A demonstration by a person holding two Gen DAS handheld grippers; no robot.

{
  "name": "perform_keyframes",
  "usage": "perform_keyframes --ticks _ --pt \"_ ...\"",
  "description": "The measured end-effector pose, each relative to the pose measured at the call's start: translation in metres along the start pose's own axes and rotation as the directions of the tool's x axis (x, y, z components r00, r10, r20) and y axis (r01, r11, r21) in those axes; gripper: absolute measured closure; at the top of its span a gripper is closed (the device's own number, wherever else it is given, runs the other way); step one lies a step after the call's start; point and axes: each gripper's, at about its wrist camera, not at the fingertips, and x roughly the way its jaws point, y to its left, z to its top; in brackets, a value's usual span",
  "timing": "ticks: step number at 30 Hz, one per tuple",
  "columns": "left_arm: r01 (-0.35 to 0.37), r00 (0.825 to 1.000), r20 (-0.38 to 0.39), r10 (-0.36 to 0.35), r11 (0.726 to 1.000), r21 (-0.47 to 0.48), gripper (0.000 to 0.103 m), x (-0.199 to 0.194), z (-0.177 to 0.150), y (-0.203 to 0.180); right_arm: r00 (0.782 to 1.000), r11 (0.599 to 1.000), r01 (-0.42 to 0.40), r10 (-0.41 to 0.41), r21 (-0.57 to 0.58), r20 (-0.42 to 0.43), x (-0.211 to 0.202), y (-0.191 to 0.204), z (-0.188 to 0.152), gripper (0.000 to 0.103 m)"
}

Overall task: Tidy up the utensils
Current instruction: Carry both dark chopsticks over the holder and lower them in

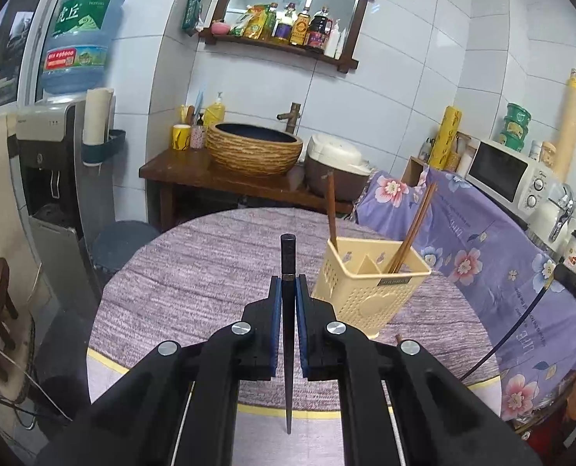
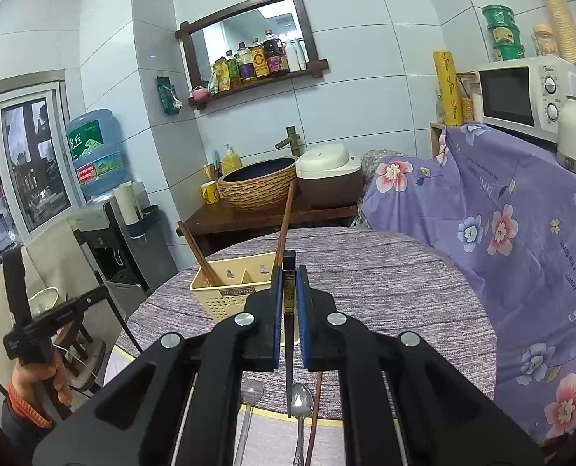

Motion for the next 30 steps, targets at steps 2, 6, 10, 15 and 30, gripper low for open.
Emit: perform_keyframes --ticks 2,6,10,15,30 --pt "0.024 1.0 0.011 -0.024 1.0 -0.006 0.094 -0.003 0.011 -0.004 1.0 1.0 -0.011 0.011 0.001 -0.001 0.003 0.0 0.005 0.095" --pt "0.073 0.996 0.042 -0.073 0.997 -0.008 0.094 -0.011 0.044 -0.015 0.999 0.999 -0.034 0.035 -0.027 0.016 0.009 0.01 0.029 0.095" --pt "0.111 0.987 0.116 -0.109 0.994 -0.009 0.094 -0.021 0.093 -0.034 0.994 0.997 -0.052 0.057 -0.06 0.088 0.01 0.029 0.076 0.095" --pt "0.098 0.979 0.185 -0.09 0.994 -0.036 0.094 -0.012 0.137 -0.057 0.983 0.998 -0.023 0.034 -0.061 0.183 0.023 0.048 0.127 0.095" --pt "-0.004 1.0 0.03 0.006 0.998 -0.067 0.094 0.099 0.064 -0.057 0.999 0.999 0.034 -0.034 -0.005 0.031 0.139 0.036 0.061 0.095"
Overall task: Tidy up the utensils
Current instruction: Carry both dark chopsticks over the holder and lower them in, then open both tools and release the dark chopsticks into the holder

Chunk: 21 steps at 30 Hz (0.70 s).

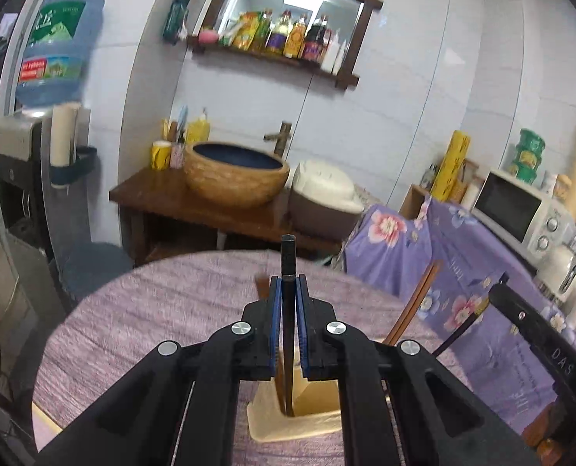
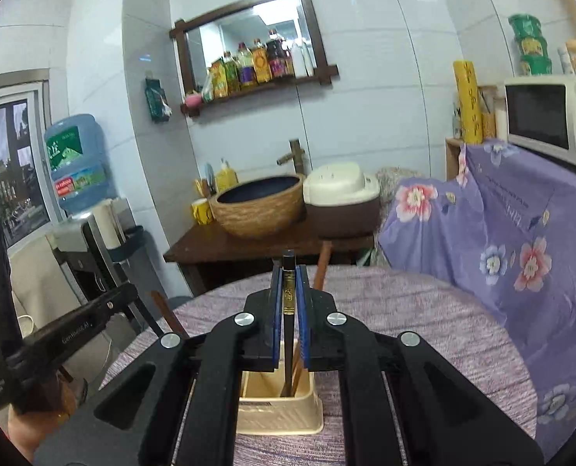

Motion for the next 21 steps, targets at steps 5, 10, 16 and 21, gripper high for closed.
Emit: perform_keyframes --ticks 5,10,16,21 --pt "-0.005 0.998 -0.058 0.004 1.0 -0.019 0.094 0.02 -0.022 0.007 1.0 1.0 0.002 -0.001 0.029 -0.031 0.014 -0.011 -0.016 0.095" --pt "-0.009 0.999 -0.051 0.008 1.0 -0.016 0.094 0.021 -0.025 0.007 1.0 0.999 -0.006 0.008 0.043 -0.026 0.014 -0.017 -0.018 0.095" --pt "0.008 1.0 -0.007 -0.008 0.999 0.032 0.031 -0.008 -0.034 0.002 1.0 1.0 -0.011 0.012 -0.015 0.027 -0.011 -0.013 -0.025 0.032" --pt "-0.015 0.998 0.062 0.011 0.998 0.069 0.007 -0.046 -0.067 0.011 0.99 0.992 0.074 -0.06 -0.104 0.131 -0.056 -0.01 -0.05 0.018"
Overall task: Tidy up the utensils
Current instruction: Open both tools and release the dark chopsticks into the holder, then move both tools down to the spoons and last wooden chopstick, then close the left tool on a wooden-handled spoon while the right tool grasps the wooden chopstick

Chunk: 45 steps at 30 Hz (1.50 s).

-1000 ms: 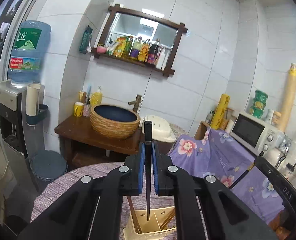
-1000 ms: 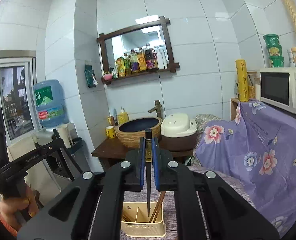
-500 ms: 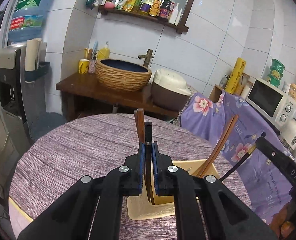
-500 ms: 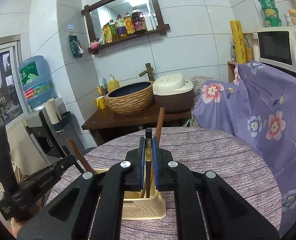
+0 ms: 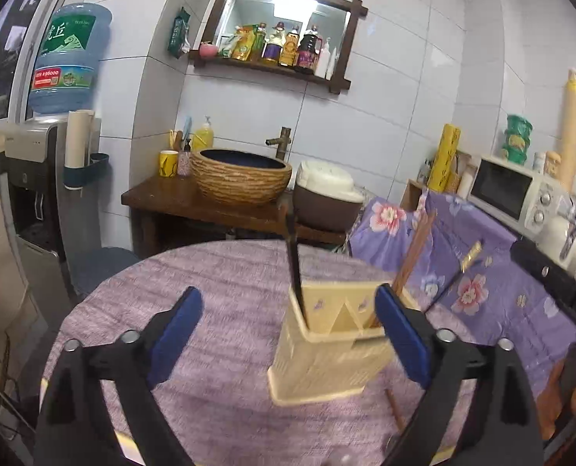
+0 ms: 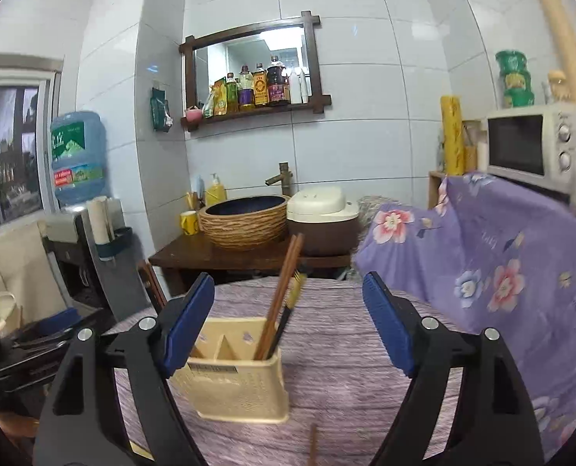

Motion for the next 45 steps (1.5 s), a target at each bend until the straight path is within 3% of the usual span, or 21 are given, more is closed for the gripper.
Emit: perform_keyframes --ticks 1,4,6,8,12,18,20,22,25,28,34,38,40,45 --pt "-0.008 1.0 -0.015 0.008 1.0 0.02 0.005 -0.004 -0.011 0.002 1.0 1.0 0.014 -0.015 -0.011 -0.013 -0.004 -0.001 -0.006 0.005" --pt "-0.018 0.999 -0.045 0.023 0.993 0.113 0.005 -0.011 -0.042 0.003 0.995 0.998 0.023 -0.028 -0.053 -0.091 -0.011 -0.006 -0.033 0.005" --pt "-0.058 0.995 -0.066 0.07 0.984 0.167 0.005 -0.012 -0.062 0.001 0.99 0.998 0.024 -0.033 -0.062 -0.139 -0.015 -0.011 -0.052 0.005" --pt "-0.069 0.989 -0.115 0.088 0.984 0.164 0.005 -0.012 -0.081 0.002 0.977 0.994 0.07 -0.085 -0.087 -0.194 -0.015 -0.014 -0.076 0.005" --pt "-0.055 0.971 -0.223 0.083 0.99 0.128 0.005 -0.008 -0.106 0.002 0.938 0.993 0.09 -0.11 -0.077 -0.328 -0.012 -0.02 -0.115 0.005" --pt "0.006 0.939 -0.339 0.056 0.984 0.178 0.007 -0.004 -0.142 -0.016 0.91 0.99 0.137 -0.137 -0.027 -0.392 -0.022 -0.035 -0.156 0.005" --pt "0.043 0.925 -0.378 0.029 0.983 0.18 0.013 -0.002 -0.15 -0.024 0.903 0.99 0.138 -0.128 -0.005 -0.411 -0.023 -0.038 -0.166 0.005" --pt "0.048 0.915 -0.402 0.039 0.978 0.204 0.03 0.003 -0.155 -0.032 0.898 0.989 0.147 -0.13 0.008 -0.421 -0.024 -0.041 -0.17 0.005" --pt "0.058 0.894 -0.446 0.03 0.981 0.184 0.047 0.013 -0.16 -0.035 0.899 0.989 0.148 -0.127 0.019 -0.42 -0.026 -0.044 -0.172 0.005" --pt "0.067 0.879 -0.477 0.019 0.984 0.163 0.058 0.019 -0.162 -0.036 0.901 0.988 0.153 -0.133 0.015 -0.414 -0.027 -0.044 -0.17 0.005" --pt "0.067 0.858 -0.513 0.032 0.983 0.173 0.071 0.033 -0.169 -0.045 0.898 0.99 0.144 -0.125 0.012 -0.422 -0.024 -0.042 -0.169 0.007" --pt "0.051 0.864 -0.502 0.049 0.981 0.185 0.079 0.04 -0.167 -0.046 0.889 0.991 0.131 -0.115 0.004 -0.443 -0.016 -0.038 -0.17 0.012" --pt "0.05 0.861 -0.506 0.042 0.985 0.167 0.085 0.044 -0.163 -0.041 0.88 0.993 0.119 -0.101 0.01 -0.464 -0.01 -0.037 -0.17 0.017" --pt "0.023 0.863 -0.502 0.053 0.989 0.144 0.085 0.047 -0.157 -0.024 0.852 0.997 0.069 -0.039 0.037 -0.521 0.02 -0.038 -0.164 0.034"
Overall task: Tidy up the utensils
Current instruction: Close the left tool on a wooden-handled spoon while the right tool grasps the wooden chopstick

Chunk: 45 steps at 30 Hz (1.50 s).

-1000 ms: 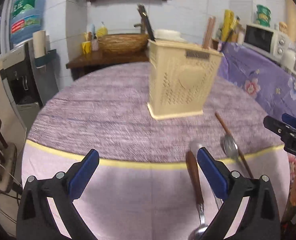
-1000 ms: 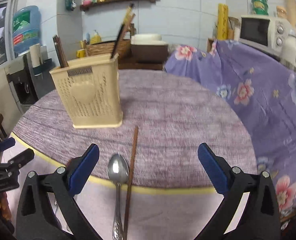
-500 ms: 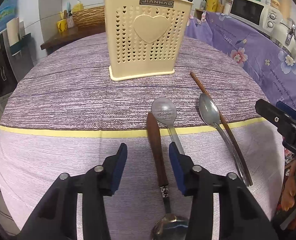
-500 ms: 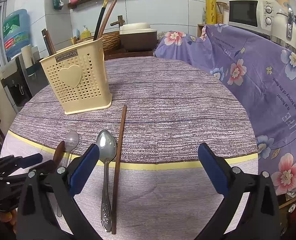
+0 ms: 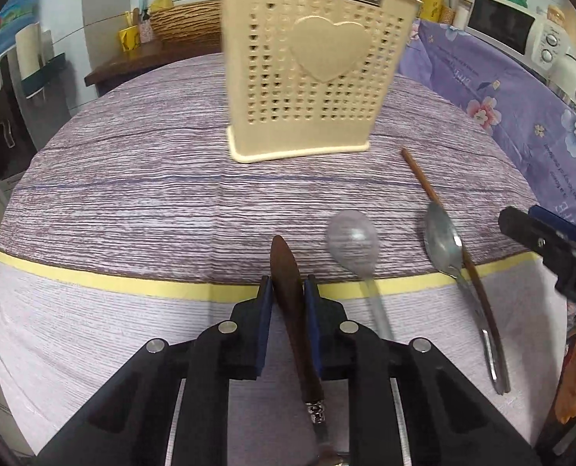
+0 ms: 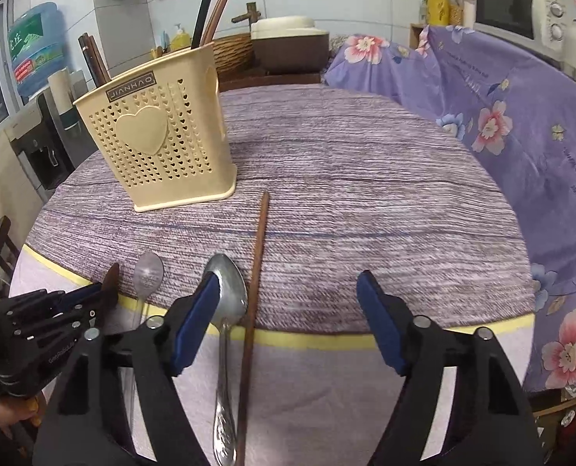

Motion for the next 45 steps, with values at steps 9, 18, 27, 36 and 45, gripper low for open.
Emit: perform_keyframes --ticks 9,18,27,36,45 --pt "-0.001 1.0 0.005 0.001 1.0 -0.019 0.085 -0.003 -0.002 0.011 0.991 0.999 -0.027 0.024 -0.023 -0.133 0.061 0.017 0.038 0.061" --pt "0.008 1.0 -0.005 -0.008 1.0 -0.025 0.085 -0.001 0.002 0.017 0.983 0.997 0.039 -0.051 -0.07 -0.177 0.094 0.03 0.049 0.07" --pt "0.006 1.0 -0.017 -0.006 1.0 -0.03 0.085 0.007 0.013 0.017 0.986 0.995 0.057 -0.068 -0.077 -0.153 0.098 0.031 0.053 0.094" --pt "0.004 1.0 -0.004 -0.005 1.0 -0.03 0.086 0.011 0.018 0.018 0.993 1.0 0.002 -0.005 -0.02 -0.117 0.092 0.02 0.054 0.095" --pt "0.073 0.987 0.149 -0.061 0.995 -0.075 0.087 -0.042 0.03 0.029 0.994 0.997 -0.067 0.064 0.034 0.088 0.011 0.001 0.056 0.095"
